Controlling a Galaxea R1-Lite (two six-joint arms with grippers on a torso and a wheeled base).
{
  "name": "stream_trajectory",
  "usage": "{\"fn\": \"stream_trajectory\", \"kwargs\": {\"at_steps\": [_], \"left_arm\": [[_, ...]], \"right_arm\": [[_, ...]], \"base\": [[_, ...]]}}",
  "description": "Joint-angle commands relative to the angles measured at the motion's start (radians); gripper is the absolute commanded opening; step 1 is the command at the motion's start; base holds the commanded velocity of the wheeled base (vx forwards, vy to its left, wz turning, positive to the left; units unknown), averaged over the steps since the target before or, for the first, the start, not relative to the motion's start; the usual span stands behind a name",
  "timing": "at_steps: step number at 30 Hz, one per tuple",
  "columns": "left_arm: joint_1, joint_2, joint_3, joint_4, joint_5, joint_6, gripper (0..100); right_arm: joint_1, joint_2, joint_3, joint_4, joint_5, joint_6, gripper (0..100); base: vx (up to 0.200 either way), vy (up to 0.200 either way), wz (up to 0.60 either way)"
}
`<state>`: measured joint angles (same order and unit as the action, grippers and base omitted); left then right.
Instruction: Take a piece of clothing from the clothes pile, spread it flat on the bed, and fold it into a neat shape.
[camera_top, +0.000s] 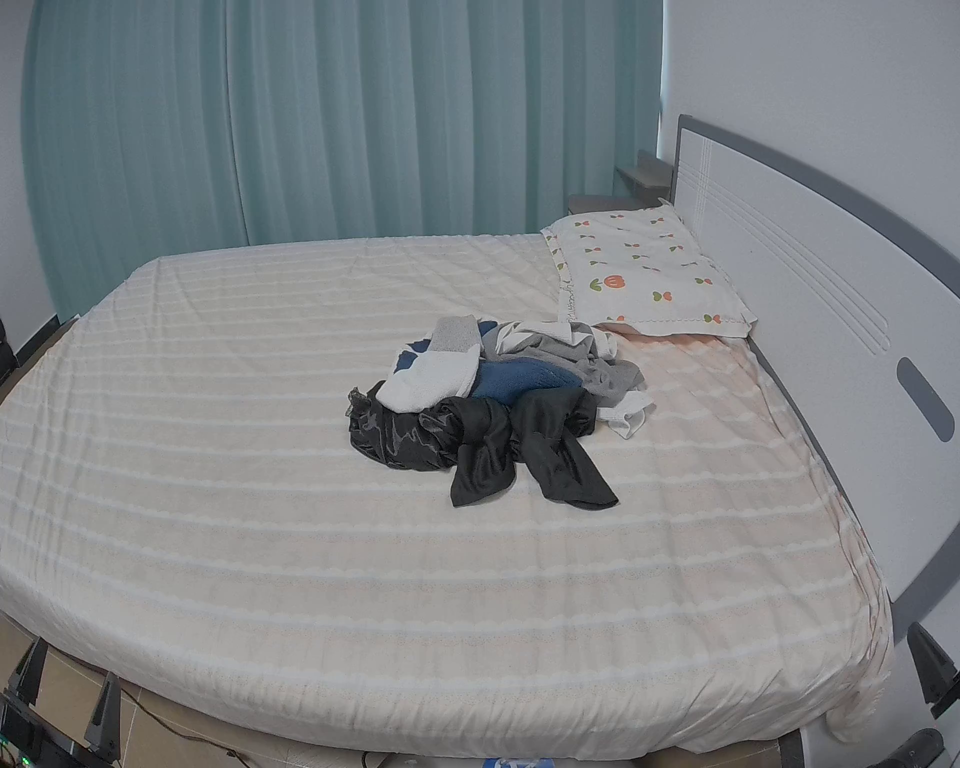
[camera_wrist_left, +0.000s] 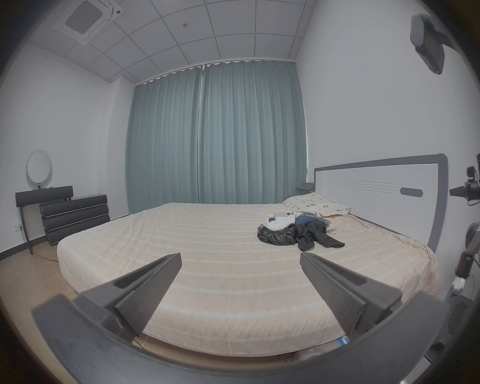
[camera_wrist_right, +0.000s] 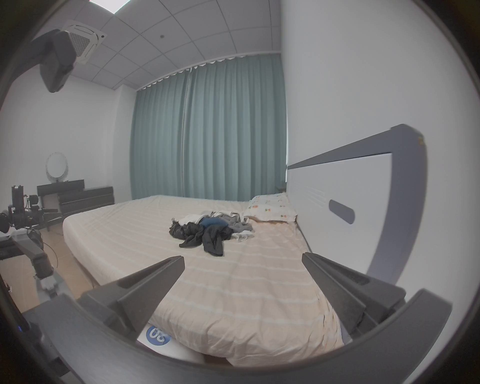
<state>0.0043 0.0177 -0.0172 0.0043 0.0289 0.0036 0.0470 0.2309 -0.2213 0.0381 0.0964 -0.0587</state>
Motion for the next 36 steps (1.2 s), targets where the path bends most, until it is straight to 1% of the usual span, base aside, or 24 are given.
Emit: {"fn": "stream_trajectory", "kwargs": {"at_steps": [1,2,3,4,5,7,8,9,10,12,13,14,15,17,19,20,21,25,28,29,31,32,34,36], "left_arm": [[0.000,-0.018,0.017,0.000,0.002,0.003,100],[0.000,-0.018,0.017,0.000,0.003,0.006,100],[0.000,-0.018,0.017,0.000,0.003,0.007,100],[0.000,-0.018,0.017,0.000,0.003,0.007,100],[0.000,-0.018,0.017,0.000,0.003,0.007,100],[0.000,-0.018,0.017,0.000,0.003,0.007,100],[0.000,-0.018,0.017,0.000,0.003,0.006,100],[0.000,-0.018,0.017,0.000,0.003,0.006,100],[0.000,-0.018,0.017,0.000,0.003,0.006,100],[0.000,-0.018,0.017,0.000,0.003,0.006,100],[0.000,-0.018,0.017,0.000,0.003,0.006,100],[0.000,-0.018,0.017,0.000,0.003,0.006,100],[0.000,-0.018,0.017,0.000,0.003,0.006,100],[0.000,-0.018,0.017,0.000,0.003,0.004,100],[0.000,-0.018,0.017,0.000,0.003,0.004,100],[0.000,-0.018,0.017,0.000,0.003,0.004,100],[0.000,-0.018,0.017,0.000,0.003,0.004,100],[0.000,-0.018,0.017,0.000,0.003,0.004,100],[0.000,-0.018,0.017,0.002,0.003,0.006,100],[0.000,-0.018,0.017,0.000,0.003,0.006,100],[0.000,-0.018,0.017,0.002,0.003,0.006,100],[0.000,-0.018,0.017,0.000,0.003,0.006,100],[0.000,-0.018,0.017,0.000,0.003,0.006,100],[0.000,-0.018,0.017,0.002,0.003,0.006,100]], "right_arm": [[0.088,0.742,-0.093,-0.262,0.075,-0.020,100],[0.113,0.846,-0.109,-0.345,0.063,-0.013,100],[0.123,0.889,-0.115,-0.379,0.059,-0.009,100],[0.149,1.027,-0.142,-0.478,0.034,0.011,100],[0.165,1.102,-0.164,-0.532,0.009,0.023,100],[0.171,1.127,-0.171,-0.549,0.000,0.030,100],[0.214,1.315,-0.247,-0.653,-0.063,0.094,100],[0.214,1.315,-0.247,-0.653,-0.063,0.094,100],[0.241,1.472,-0.342,-0.724,-0.103,0.181,100],[0.251,1.541,-0.392,-0.736,-0.109,0.206,100],[0.252,1.602,-0.448,-0.736,-0.110,0.218,100],[0.252,1.610,-0.454,-0.735,-0.110,0.218,100],[0.251,1.691,-0.530,-0.736,-0.113,0.221,100],[0.248,1.769,-0.602,-0.736,-0.116,0.227,100],[0.248,1.832,-0.662,-0.735,-0.118,0.246,100],[0.248,1.832,-0.662,-0.735,-0.118,0.246,100],[0.251,1.889,-0.722,-0.731,-0.126,0.277,100],[0.251,1.990,-0.840,-0.718,-0.150,0.306,100],[0.252,2.029,-0.882,-0.708,-0.152,0.313,100],[0.254,2.079,-0.938,-0.699,-0.153,0.323,100],[0.254,2.099,-0.966,-0.690,-0.153,0.324,100],[0.254,2.133,-1.017,-0.662,-0.153,0.324,100],[0.254,2.162,-1.063,-0.632,-0.153,0.329,100],[0.255,2.191,-1.101,-0.613,-0.153,0.352,100]], "base": [[0.000,0.000,0.00],[0.000,0.000,0.00],[0.000,0.000,0.00],[0.000,0.000,0.00],[0.000,0.000,0.00],[0.000,0.000,0.00],[0.000,0.000,0.00],[0.000,0.000,0.00],[0.000,0.000,0.00],[0.000,0.000,0.00],[0.000,0.000,0.00],[0.000,0.000,0.00],[0.000,0.000,0.00],[0.000,0.000,0.00],[0.000,0.000,0.00],[0.000,0.000,0.00],[0.000,0.000,0.00],[0.000,0.000,0.00],[0.000,0.000,0.00],[0.000,0.000,0.00],[0.000,0.000,0.00],[0.000,0.000,0.00],[0.000,0.000,0.00],[0.000,0.000,0.00]]}}
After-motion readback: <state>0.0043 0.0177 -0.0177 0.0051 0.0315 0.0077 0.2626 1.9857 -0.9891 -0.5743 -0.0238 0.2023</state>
